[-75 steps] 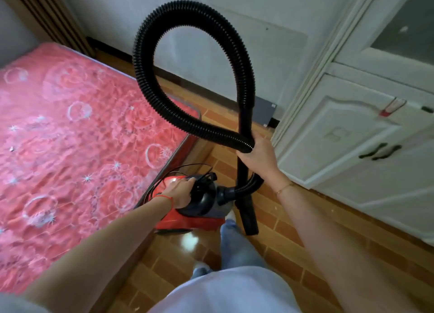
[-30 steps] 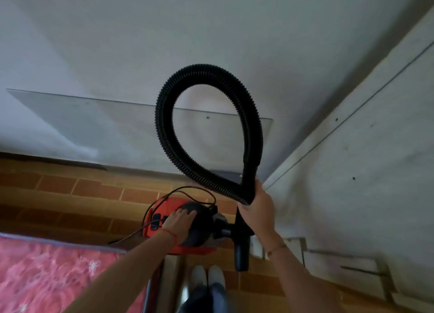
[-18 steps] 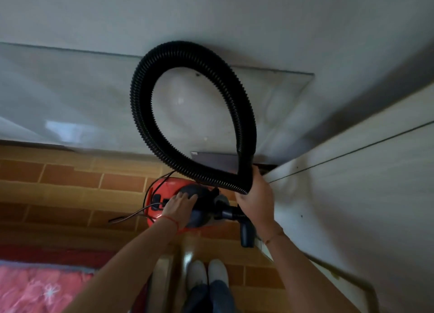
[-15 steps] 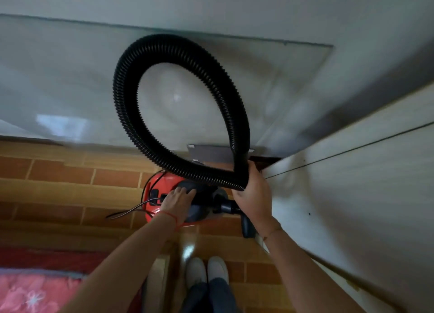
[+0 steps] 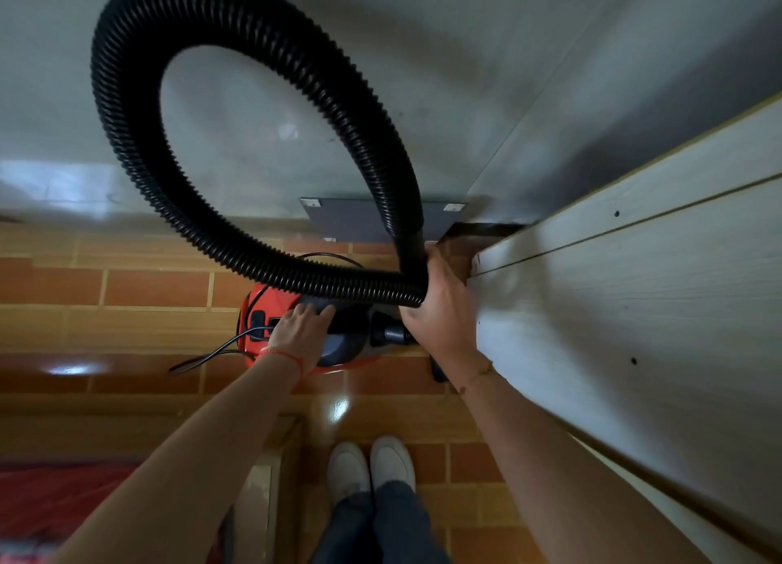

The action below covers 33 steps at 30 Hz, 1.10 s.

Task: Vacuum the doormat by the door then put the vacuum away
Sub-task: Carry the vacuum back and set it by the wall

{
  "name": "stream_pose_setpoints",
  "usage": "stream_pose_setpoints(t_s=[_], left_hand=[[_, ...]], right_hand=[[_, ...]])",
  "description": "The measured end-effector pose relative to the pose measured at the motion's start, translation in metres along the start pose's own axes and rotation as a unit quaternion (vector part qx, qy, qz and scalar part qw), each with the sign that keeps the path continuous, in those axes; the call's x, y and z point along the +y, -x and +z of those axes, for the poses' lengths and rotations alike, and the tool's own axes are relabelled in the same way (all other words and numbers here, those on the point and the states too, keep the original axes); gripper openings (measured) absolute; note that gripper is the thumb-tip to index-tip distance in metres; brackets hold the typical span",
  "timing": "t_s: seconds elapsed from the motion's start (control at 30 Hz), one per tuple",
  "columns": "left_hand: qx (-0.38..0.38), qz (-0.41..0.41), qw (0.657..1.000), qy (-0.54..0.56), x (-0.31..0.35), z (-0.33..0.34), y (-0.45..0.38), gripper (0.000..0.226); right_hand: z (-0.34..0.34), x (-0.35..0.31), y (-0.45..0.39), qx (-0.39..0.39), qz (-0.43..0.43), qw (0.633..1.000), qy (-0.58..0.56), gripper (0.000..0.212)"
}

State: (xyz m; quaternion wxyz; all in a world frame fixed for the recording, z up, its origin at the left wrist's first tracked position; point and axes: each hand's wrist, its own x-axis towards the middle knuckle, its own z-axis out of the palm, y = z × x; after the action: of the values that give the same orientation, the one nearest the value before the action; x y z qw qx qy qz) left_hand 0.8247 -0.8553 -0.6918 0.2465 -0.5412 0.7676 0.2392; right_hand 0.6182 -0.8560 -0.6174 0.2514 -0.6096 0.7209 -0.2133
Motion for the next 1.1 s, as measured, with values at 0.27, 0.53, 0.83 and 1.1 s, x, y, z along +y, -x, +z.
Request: stream_pose_setpoints(t_s=[0.27,0.53,0.83,1.1], left_hand=[[0.012,0.007,1.0,-0.005,-0.007,0.023,-0.024,0.061],[0.027,0.015,0.999,0.007,-0.004,0.025,-0.044,0.057],[0.041,0.029,0.999,-0.004,0.003,0.025,-0.058,0.059],[0.07,0.028,0.997,-0.004,0.016,0.031,-0.051,0.053]], right_hand=[[0.025,0.017,-0.008,0.001,0.002,1.0,0.015,0.029],[0.037,0.028,-0.017,0.036,-0.023,0.998,0.04,0.034],[0.042,0.041,-0.027,0.028,-0.03,0.999,0.032,0.033],[0.047,0.046,-0.021,0.002,-0.014,0.999,-0.032,0.068]])
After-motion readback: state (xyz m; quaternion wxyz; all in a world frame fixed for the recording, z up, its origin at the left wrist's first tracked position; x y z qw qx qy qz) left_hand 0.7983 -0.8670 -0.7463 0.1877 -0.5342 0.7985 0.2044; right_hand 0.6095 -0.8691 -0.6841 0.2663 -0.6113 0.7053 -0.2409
